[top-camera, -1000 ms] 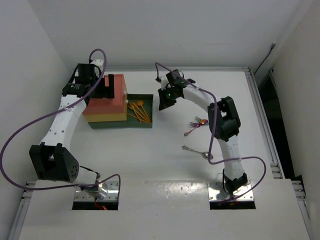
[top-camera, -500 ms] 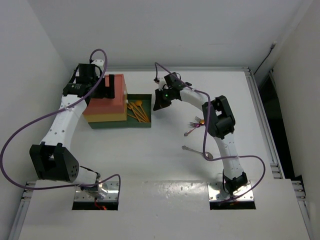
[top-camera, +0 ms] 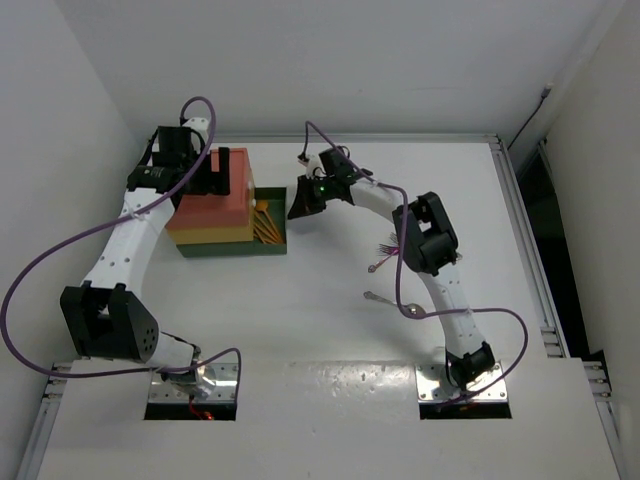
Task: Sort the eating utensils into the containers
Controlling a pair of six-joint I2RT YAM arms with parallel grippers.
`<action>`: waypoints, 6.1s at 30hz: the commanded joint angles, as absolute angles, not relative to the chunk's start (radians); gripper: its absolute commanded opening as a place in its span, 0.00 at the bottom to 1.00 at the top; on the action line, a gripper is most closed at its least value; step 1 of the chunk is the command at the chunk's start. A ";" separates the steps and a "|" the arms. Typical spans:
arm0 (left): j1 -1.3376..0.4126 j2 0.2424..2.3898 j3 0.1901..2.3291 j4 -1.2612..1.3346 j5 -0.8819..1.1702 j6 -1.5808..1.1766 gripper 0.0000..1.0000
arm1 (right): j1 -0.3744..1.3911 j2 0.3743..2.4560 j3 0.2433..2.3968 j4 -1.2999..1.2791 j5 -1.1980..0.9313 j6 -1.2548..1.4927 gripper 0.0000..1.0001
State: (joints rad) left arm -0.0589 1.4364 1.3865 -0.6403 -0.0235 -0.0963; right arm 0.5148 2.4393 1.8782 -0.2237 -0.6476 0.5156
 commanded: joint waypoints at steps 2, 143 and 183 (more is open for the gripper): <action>-0.066 1.480 1.384 -0.686 -0.017 -0.097 1.00 | 0.548 2.473 1.869 -0.060 -0.758 0.635 0.00; -0.066 1.413 1.276 -0.676 0.028 -0.069 1.00 | 0.423 2.364 1.345 1.140 -0.897 1.615 0.00; -0.075 1.391 1.267 -0.667 0.037 -0.069 1.00 | 0.241 2.076 1.359 0.148 -0.880 0.748 0.49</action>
